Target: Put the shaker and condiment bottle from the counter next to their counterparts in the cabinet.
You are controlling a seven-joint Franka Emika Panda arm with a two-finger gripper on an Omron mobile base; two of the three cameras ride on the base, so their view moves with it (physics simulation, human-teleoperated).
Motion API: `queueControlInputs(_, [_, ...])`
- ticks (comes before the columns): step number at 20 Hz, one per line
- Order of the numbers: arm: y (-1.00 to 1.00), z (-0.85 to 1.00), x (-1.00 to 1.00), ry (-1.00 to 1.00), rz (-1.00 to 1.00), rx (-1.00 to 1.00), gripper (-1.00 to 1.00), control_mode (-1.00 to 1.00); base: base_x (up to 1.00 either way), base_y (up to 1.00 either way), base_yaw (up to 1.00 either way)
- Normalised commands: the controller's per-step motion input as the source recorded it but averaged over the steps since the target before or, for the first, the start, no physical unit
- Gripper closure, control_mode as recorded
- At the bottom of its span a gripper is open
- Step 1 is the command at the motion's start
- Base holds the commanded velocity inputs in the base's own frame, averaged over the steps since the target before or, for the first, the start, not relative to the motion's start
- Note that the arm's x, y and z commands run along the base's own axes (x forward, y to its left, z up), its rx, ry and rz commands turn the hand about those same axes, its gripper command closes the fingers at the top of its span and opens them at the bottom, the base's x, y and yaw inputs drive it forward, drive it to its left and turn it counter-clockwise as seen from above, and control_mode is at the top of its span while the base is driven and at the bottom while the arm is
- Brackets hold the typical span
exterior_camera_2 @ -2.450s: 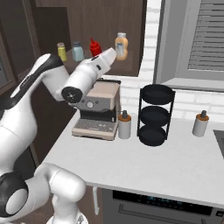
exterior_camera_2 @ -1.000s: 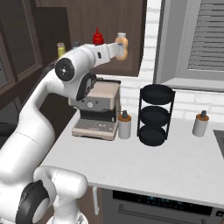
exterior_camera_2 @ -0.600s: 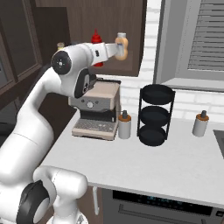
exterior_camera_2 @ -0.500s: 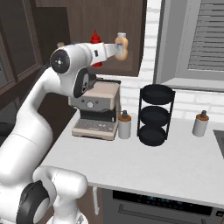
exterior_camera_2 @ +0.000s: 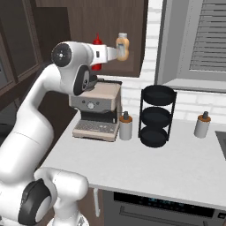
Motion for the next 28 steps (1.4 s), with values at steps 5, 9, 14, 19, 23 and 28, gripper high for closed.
queueControlInputs(5, [0.01, -0.1, 0.2, 0.04, 0.0, 0.05, 1.0, -1.0, 0.0, 0.0, 0.0])
queueControlInputs(9, [0.06, -0.16, 0.28, 0.0, 0.0, 0.0, 1.0, -1.0, 0.0, 0.0, 0.0])
queueControlInputs(14, [0.02, -0.13, 0.45, 0.0, 0.0, 0.0, 1.0, -1.0, 0.0, 0.0, 0.0])
queueControlInputs(19, [0.0, -0.1, 0.53, 0.0, 0.0, 0.0, 1.0, -1.0, 0.0, 0.0, 0.0])
queueControlInputs(23, [0.0, -0.1, 0.59, 0.0, 0.0, 0.0, 1.0, -1.0, 0.0, 0.0, 0.0])
queueControlInputs(28, [0.0, -0.08, 0.62, 0.0, -0.02, 0.0, 1.0, -1.0, 0.0, 0.0, 0.0])
